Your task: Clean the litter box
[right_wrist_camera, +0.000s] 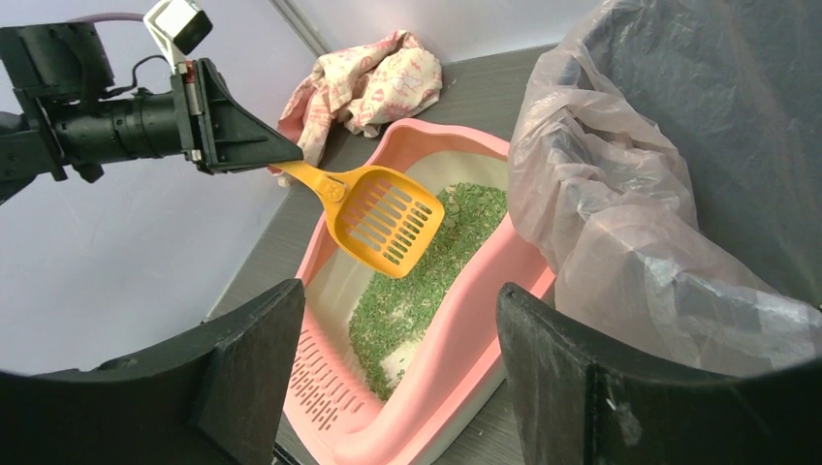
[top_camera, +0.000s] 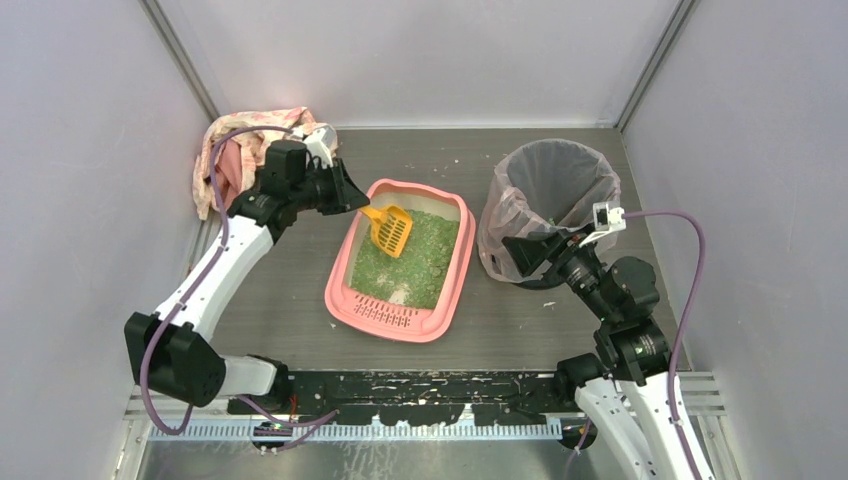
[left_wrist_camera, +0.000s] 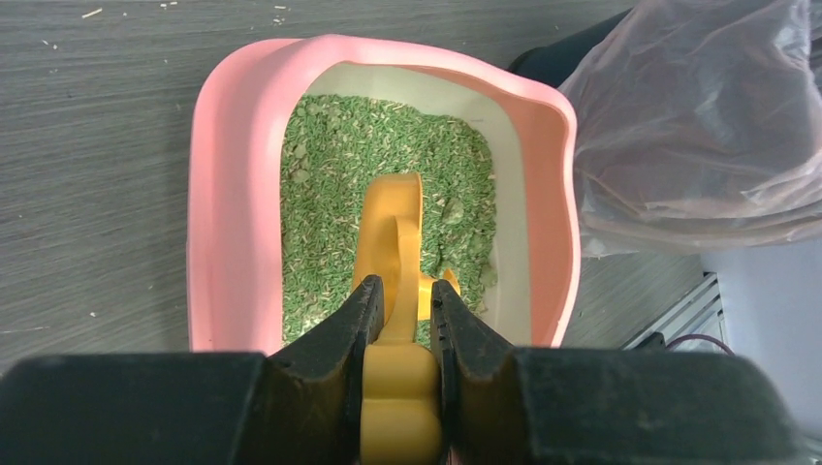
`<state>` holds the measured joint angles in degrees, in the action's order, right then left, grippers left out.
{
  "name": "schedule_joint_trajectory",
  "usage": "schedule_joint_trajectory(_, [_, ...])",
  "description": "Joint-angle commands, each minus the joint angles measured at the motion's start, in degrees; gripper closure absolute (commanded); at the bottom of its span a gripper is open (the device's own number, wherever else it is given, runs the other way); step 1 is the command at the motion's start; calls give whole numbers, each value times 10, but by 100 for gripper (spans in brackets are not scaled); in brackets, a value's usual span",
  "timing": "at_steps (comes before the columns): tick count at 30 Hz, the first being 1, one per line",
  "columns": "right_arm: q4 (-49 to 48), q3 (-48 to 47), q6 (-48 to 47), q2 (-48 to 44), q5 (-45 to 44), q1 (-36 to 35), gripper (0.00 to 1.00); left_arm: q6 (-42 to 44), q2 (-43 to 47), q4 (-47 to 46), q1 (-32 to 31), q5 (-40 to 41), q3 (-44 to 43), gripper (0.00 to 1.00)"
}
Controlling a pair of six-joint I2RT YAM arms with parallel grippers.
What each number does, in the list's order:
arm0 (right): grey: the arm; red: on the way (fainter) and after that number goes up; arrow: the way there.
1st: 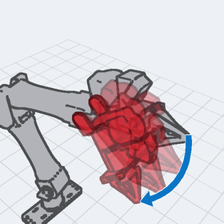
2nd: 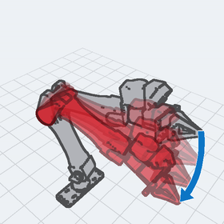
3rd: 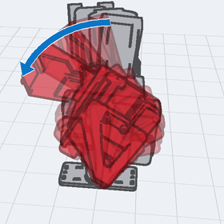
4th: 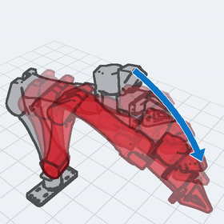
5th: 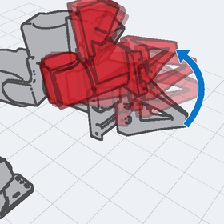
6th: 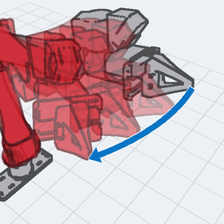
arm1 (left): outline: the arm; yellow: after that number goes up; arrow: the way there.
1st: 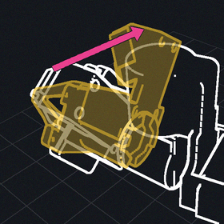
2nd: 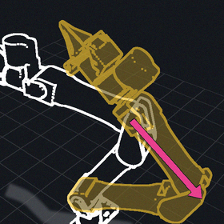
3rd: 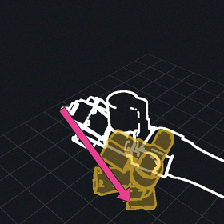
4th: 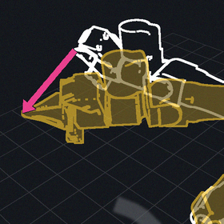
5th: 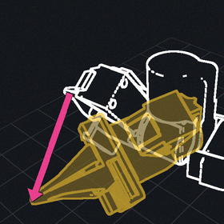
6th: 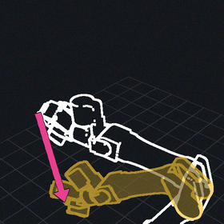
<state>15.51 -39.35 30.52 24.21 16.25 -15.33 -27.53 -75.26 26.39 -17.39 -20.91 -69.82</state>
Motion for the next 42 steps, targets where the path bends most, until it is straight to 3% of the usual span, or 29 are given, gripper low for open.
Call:
schedule_joint_trajectory(1, [-67, -29, 9, 22, 10, -2, 23, 11, -6, -31, -1, 12, -17, 100])
schedule_joint_trajectory(6, [-85, -101, -7, 77, -11, -2, 23, 11, -19, -9, -1, -8, -65, 100])
schedule_joint_trajectory(12, [7, -261, -78, 205, -112, -2, 23, -21, 4, -26, -2, -14, -39, 100])
schedule_joint_trajectory(17, [73, -369, -73, 322, -251, -2, 24, -5, 37, -39, -11, 75, 23, 100])
schedule_joint_trajectory(21, [96, -409, -55, 374, -341, -1, 26, 19, 43, -3, -22, 118, 18, 100])
schedule_joint_trajectory(24, [102, -424, -39, 404, -343, 1, 26, 15, 16, 21, -22, 94, -5, 100])
schedule_joint_trajectory(33, [99, -409, -15, 409, -324, 0, 26, -68, -42, -60, -64, 41, 0, 100])
schedule_joint_trajectory(42, [119, -409, -36, 386, -330, 5, 26, -166, -51, -145, -97, 7, 86, 100])
